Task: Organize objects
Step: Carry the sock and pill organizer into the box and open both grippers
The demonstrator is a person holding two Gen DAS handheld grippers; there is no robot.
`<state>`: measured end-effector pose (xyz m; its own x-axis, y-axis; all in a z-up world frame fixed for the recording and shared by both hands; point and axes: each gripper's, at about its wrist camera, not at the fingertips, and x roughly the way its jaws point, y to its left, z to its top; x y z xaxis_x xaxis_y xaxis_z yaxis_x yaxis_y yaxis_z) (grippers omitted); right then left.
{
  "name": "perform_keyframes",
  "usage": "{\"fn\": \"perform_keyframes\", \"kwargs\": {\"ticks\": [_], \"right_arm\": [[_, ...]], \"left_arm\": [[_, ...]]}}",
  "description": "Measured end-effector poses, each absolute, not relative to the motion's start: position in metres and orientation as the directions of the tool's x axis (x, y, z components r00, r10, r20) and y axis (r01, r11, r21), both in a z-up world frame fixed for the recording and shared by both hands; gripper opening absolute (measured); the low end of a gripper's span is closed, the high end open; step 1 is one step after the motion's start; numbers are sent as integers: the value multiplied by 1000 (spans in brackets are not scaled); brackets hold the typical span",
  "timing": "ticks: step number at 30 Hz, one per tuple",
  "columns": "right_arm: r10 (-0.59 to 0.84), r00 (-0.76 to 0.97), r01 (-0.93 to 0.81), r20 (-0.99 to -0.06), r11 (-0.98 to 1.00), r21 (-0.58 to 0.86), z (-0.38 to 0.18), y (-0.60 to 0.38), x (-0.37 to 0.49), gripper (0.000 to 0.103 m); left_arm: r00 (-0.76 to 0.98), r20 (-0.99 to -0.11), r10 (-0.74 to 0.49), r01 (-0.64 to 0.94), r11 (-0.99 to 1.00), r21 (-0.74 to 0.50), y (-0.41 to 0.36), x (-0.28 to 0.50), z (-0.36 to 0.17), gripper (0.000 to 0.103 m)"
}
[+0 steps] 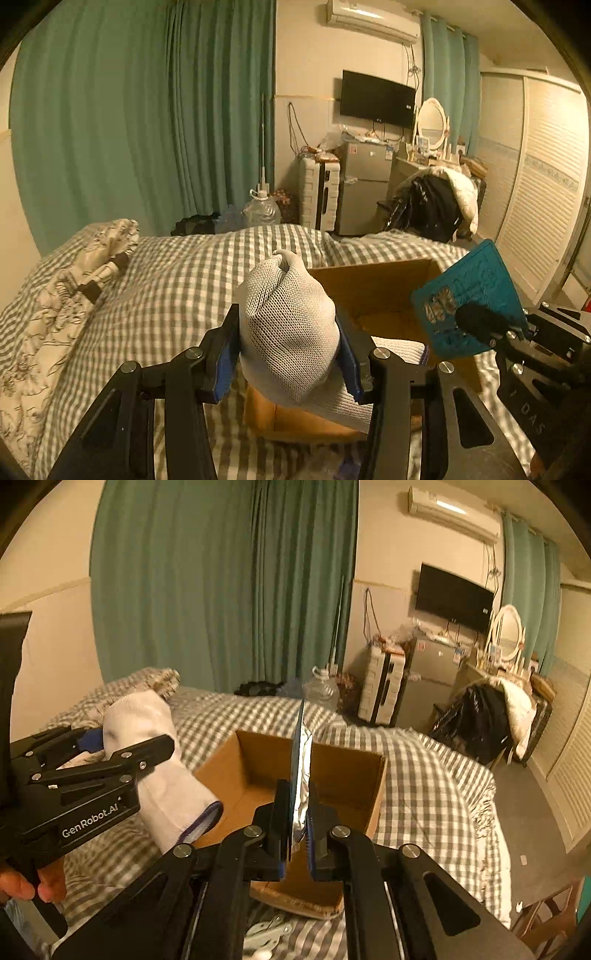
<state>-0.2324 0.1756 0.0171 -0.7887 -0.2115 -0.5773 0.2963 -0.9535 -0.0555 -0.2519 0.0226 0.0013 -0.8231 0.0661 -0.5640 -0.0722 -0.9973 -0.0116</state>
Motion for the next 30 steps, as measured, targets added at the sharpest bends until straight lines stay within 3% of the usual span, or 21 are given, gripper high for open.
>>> {"fn": "perform_keyframes", "kwargs": {"ticks": [6,7,8,9,10,12,15,19,30], "right_arm": [[-226,-754,302,-616,-953,-20,-16,184,-260,7],[-226,-753,299,-618,-954,-15,-18,186,-262,8],[-226,-753,293,-618,-956,-8,-20,189,-263,9],[-225,-755,285,-616,-958,0,-21,192,-264,22],[-223,-758,278,-613,-961,6,-21,194,-262,40],[-213,-775,254,-595,-967,15,-15,203,-255,58],[-202,-797,238,-570,-971,10,1,209,-242,60],[-167,-830,208,-533,-978,-18,30,214,-215,71],[-75,-873,157,-483,-979,-131,94,224,-108,91]], "left_arm": [[-798,-596,93,-101,-995,-19,28,-274,-26,56],[-796,-598,97,-103,-994,-24,28,-275,-28,60],[-797,-596,93,-99,-995,-24,29,-274,-29,72],[-801,-593,85,-91,-996,-20,29,-272,-28,78],[-807,-585,77,-82,-996,-17,28,-270,-25,86],[-818,-572,68,-74,-997,-12,26,-263,-19,87],[-818,-572,56,-71,-997,5,23,-249,-7,89],[-826,-563,22,-45,-999,28,18,-219,12,94],[-828,-561,2,-10,-1000,11,11,-126,45,95]]}}
